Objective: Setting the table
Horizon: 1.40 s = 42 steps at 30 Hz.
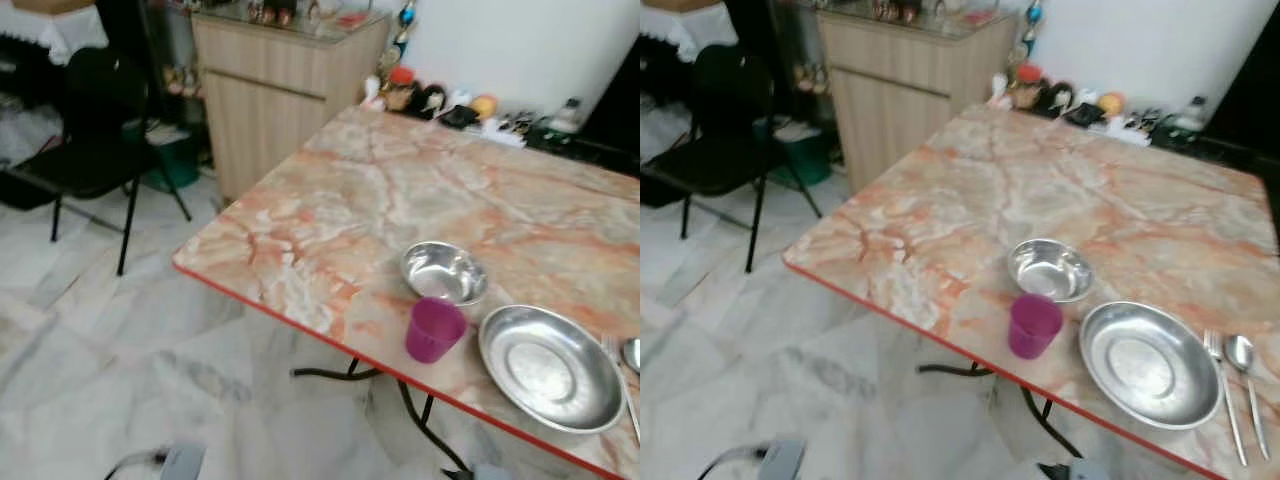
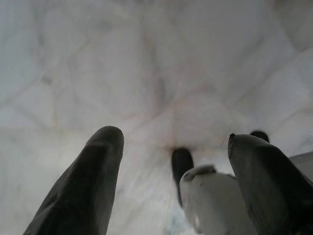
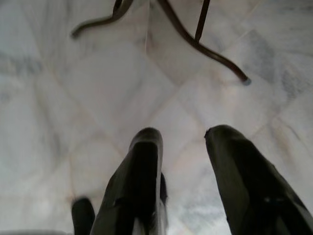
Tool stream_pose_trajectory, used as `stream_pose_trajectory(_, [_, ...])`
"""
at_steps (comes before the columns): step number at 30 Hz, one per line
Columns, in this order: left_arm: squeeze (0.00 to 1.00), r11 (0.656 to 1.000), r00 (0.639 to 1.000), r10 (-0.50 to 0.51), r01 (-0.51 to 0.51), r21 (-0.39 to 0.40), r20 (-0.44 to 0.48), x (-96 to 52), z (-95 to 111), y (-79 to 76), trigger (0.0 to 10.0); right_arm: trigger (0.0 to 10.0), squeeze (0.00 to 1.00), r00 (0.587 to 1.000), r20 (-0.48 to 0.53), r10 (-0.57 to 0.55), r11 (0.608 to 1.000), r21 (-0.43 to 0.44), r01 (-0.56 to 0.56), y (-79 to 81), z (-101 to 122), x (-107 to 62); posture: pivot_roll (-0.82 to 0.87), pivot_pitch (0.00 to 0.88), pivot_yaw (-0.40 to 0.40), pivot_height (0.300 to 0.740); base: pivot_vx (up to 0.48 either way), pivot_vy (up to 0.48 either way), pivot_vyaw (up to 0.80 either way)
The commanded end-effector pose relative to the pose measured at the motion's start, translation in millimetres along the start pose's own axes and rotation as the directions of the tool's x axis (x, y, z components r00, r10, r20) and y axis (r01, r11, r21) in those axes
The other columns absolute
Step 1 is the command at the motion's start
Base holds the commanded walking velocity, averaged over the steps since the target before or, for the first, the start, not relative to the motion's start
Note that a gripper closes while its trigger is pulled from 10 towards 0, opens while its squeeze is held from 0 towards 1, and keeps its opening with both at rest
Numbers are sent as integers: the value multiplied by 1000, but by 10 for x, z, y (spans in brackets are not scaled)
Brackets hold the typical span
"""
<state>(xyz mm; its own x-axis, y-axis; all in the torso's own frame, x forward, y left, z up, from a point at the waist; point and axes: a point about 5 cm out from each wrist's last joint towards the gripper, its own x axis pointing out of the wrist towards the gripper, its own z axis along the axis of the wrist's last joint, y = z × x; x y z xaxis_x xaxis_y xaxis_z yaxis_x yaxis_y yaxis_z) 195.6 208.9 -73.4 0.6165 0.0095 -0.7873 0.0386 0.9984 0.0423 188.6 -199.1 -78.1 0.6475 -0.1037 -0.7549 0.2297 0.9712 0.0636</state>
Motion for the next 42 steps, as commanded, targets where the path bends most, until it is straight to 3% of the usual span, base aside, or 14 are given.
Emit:
stream_pose_trajectory(1, [0,1000,1000,-21,21,18,-7,8,-10,-63,10000,10000,0,997,21,-73,995,64,72,-170,-16,-29,-23,95,-37,740,0,0,0])
stream_pose_trajectory(4, [0,1000,1000,-17,18,17,-10,4,-27,-61,10000,10000,0,991,64,-116,990,82,111,-222,56,-29,-24,98,-41,740,0,0,0])
stream_pose_trajectory(8, [0,1000,1000,-19,19,16,-17,-5,-72,-68,10000,10000,0,964,208,-167,973,191,128,-319,276,-41,-37,108,-59,740,0,0,0])
stream_pose_trajectory(15, [0,999,999,-27,27,17,-21,-6,-95,-104,10000,10000,0,911,351,-217,966,209,150,-429,355,-163,-48,123,-75,740,0,0,0])
stream_pose_trajectory(19, [0,999,999,-35,36,26,-22,-7,-103,-118,10000,10000,0,874,409,-262,955,239,174,-472,316,-431,-53,132,-85,740,0,0,0])
stream_pose_trajectory(22, [0,999,999,-39,40,35,-25,-9,-110,-116,10000,10000,0,895,393,-209,973,176,150,-402,187,-604,-57,136,-88,740,0,0,0])
stream_pose_trajectory(24, [0,998,999,-42,43,39,-27,-11,-115,-114,10000,10000,0,883,433,-182,983,102,153,-361,172,-765,-55,140,-90,740,0,0,0])
stream_pose_trajectory(26, [0,998,999,-42,43,42,-27,-12,-116,-106,10000,10000,0,840,514,-176,984,97,146,-318,263,-964,-57,142,-89,740,0,0,0])
stream_pose_trajectory(30, [0,998,999,-41,42,44,-28,-13,-116,-100,10000,10000,0,793,582,-179,984,112,140,-292,449,-1111,-62,143,-87,740,0,0,0])
stream_pose_trajectory(31, [0,998,999,-41,42,46,-29,-13,-117,-96,10000,10000,843,740,644,-194,981,144,132,-292,640,-1195,-64,143,-86,740,0,0,0])
stream_pose_trajectory(33, [0,998,999,-41,42,47,-30,-13,-115,-93,10000,10000,843,717,668,-202,979,166,121,-292,747,-1252,-64,143,-86,740,0,0,0])
stream_pose_trajectory(34, [0,998,999,-40,42,48,-30,-13,-114,-92,10000,10000,1000,694,688,-210,977,179,117,-298,851,-1267,-62,141,-85,740,0,0,0])
stream_pose_trajectory(39, [0,998,999,-39,41,50,-29,-12,-107,-88,10000,10000,1000,651,721,-235,971,207,120,-301,1138,-1256,-60,138,-84,740,0,0,0])
stream_pose_trajectory(42, [0,998,999,-37,38,44,-26,-10,-99,-90,10000,10000,1000,621,732,-281,953,289,90,-324,1380,-1209,-46,136,-85,740,0,0,0])
